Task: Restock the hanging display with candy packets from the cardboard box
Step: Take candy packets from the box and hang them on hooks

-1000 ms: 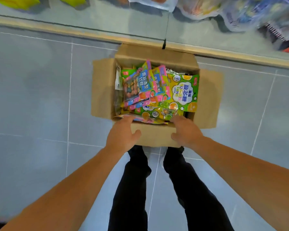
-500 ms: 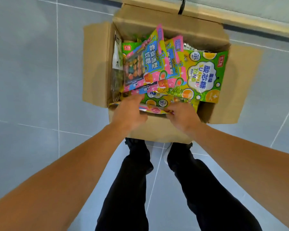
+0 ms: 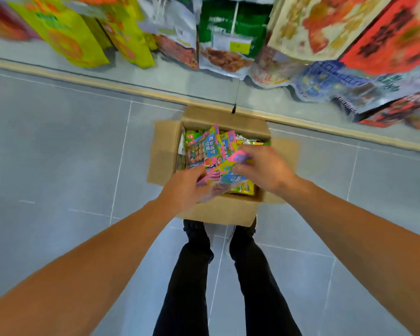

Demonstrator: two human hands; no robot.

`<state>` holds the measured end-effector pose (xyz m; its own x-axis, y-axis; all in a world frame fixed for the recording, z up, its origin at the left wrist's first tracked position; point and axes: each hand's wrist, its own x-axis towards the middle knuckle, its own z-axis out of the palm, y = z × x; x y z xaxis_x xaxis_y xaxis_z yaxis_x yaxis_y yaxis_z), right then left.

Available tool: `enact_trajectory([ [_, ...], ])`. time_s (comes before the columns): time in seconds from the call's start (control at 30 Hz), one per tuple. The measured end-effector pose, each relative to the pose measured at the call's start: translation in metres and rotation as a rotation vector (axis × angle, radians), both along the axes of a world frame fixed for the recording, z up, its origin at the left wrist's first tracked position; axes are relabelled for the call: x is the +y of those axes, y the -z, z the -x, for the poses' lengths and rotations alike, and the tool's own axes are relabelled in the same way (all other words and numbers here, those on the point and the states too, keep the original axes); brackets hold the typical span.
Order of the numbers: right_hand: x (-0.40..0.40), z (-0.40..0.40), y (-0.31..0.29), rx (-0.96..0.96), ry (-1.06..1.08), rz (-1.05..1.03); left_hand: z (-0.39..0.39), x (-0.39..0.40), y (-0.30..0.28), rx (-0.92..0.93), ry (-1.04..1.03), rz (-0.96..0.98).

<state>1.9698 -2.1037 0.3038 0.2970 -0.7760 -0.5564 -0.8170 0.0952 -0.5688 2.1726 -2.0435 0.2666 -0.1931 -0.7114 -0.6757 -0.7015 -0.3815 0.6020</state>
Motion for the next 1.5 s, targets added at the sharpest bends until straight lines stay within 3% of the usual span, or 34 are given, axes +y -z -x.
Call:
enact_trajectory([
  [0.27,0.02,0.001,-0.157,-0.03,0.432,0.323,-0.012,-0.003,-0.186,0.188,-0.233,0.173],
  [0.53,0.064,0.014,-0.254,-0.408,0.64,-0.094,-0.011,0.001,-0.289,0.636,-0.555,-0.026],
  [0.67,0.071,0.035,-0.306,-0.758,0.789,-0.165,0.021,-0.005,-0.333,0.736,-0.488,-0.041],
  [0.8,0.081,0.062,-0.343,-0.795,0.801,-0.042,0.057,-0.01,-0.356,0.781,-0.465,-0.033],
  [1.0,0.12,0.165,-0.395,-0.928,0.949,0.099,0.174,-0.002,-0.399,0.835,-0.349,0.025],
  [1.33,0.17,0.38,-0.48,-0.913,0.954,0.372,0.404,0.029,-0.493,0.833,-0.063,0.419],
  [1.5,0.155,0.458,-0.534,-0.819,0.936,0.5,0.477,0.011,-0.558,0.823,-0.057,0.554],
])
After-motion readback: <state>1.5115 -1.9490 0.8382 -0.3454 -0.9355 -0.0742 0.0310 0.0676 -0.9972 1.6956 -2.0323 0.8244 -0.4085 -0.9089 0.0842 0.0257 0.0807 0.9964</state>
